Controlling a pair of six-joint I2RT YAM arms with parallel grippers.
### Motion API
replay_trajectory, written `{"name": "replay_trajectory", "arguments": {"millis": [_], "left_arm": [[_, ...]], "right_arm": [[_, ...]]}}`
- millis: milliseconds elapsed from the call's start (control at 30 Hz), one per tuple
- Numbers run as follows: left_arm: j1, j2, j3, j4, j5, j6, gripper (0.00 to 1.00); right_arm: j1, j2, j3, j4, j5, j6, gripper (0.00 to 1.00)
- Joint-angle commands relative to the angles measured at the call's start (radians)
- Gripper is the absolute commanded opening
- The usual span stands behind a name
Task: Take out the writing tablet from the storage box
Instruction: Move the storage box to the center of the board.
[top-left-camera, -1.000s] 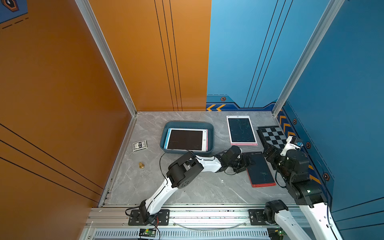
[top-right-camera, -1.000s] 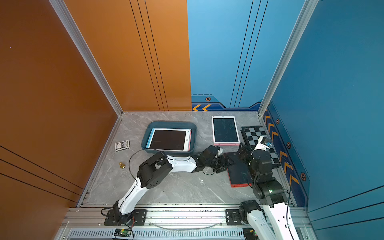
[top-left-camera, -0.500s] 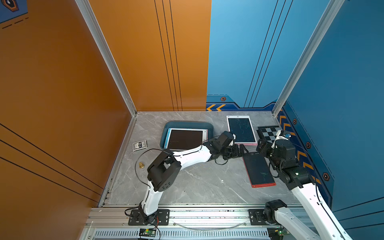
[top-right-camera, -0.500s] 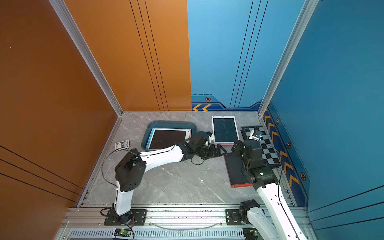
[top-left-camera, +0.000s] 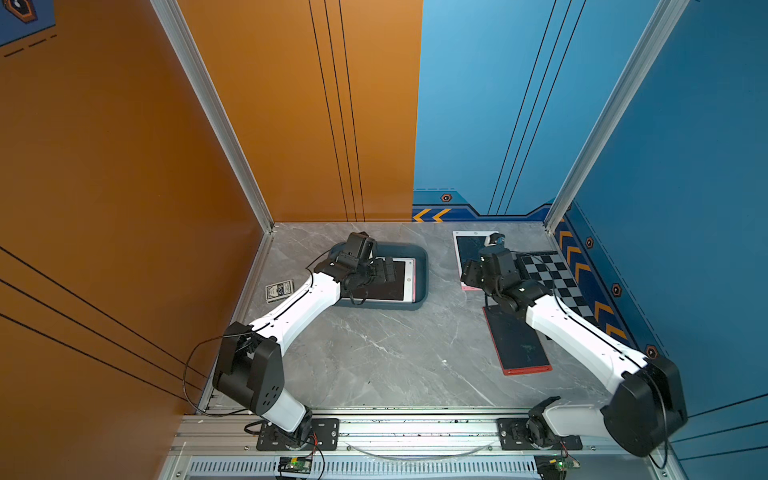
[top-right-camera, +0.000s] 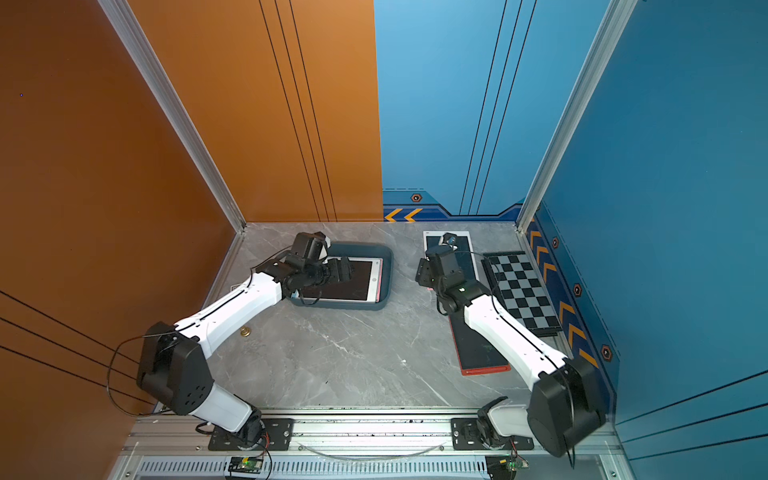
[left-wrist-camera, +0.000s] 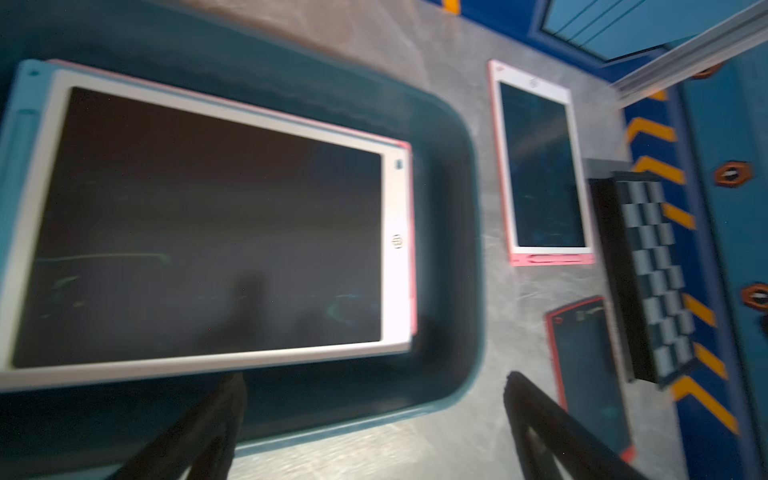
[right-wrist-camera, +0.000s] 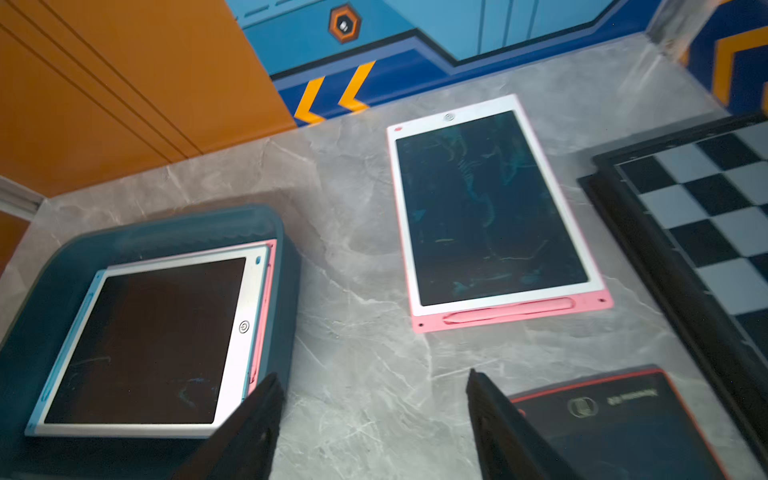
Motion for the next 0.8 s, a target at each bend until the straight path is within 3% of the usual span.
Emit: {"name": "replay_trajectory", "arguments": {"millis": [0,400,767], "left_arm": [[0.024,0.04,-0.004,-0.105,-0.109,0.098,0.98],[0.127,0.123,-0.003,-0.104,-0.146,0.111,0.98],[0.155,0.103,-0.086,-0.105,-0.184,0.066,0.98]], "right_arm": [[0.049,0.112,0.072,0.039,-0.025,0.015,0.69],[0.141,0.461,0.254,-0.03,-0.098,0.052,0.57],[0.189,0.484,0.227,-0.113,-0.093,-0.025,0.2]]}}
